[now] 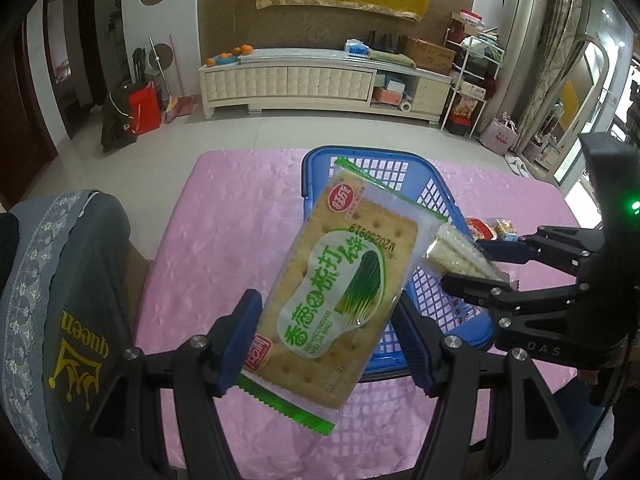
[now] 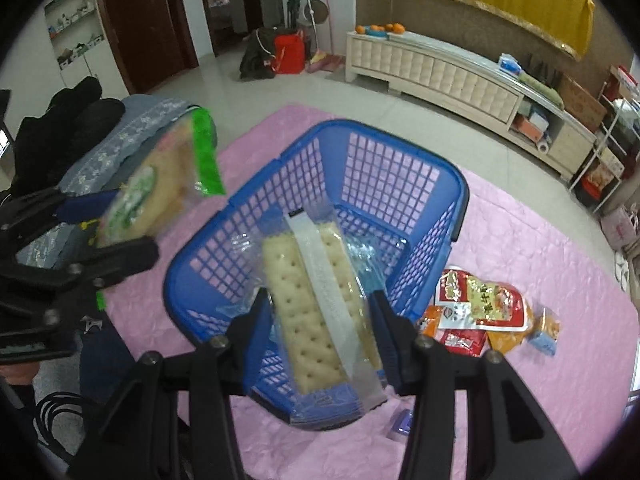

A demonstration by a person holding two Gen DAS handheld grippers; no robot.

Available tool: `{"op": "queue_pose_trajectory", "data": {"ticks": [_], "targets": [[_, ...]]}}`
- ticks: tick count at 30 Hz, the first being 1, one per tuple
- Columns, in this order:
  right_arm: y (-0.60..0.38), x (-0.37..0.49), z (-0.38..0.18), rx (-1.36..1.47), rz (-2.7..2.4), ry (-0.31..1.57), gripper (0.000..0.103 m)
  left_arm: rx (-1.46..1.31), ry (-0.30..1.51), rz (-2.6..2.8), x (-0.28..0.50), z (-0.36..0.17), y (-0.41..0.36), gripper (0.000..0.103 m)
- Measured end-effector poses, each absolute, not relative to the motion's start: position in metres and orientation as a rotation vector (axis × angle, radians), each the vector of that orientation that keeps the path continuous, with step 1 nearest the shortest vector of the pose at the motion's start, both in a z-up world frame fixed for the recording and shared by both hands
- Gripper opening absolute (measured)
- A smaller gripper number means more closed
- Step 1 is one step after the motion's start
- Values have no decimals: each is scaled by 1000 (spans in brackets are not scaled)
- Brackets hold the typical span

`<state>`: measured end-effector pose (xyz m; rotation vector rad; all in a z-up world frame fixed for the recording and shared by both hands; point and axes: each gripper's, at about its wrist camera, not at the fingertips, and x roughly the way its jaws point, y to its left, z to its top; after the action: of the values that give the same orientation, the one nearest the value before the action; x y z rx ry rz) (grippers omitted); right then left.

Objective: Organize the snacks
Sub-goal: 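Lower both packs into the basket and open both grippers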

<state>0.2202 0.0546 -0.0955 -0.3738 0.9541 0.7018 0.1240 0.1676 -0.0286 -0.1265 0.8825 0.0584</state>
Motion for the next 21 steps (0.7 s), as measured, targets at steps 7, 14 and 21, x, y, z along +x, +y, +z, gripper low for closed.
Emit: {"op": "queue_pose_trajectory", "data": {"ticks": [7,14,21], "targets": [[52,212,-101,-401,683,934,89,-138,906,56,125,-36,167,64],[38,211,-84,-356,647,929,94,-125,909,41,127,-32,156,64],[15,214,-78,-319,612,922,95,-96,905,21,131,-30,142,64]]}}
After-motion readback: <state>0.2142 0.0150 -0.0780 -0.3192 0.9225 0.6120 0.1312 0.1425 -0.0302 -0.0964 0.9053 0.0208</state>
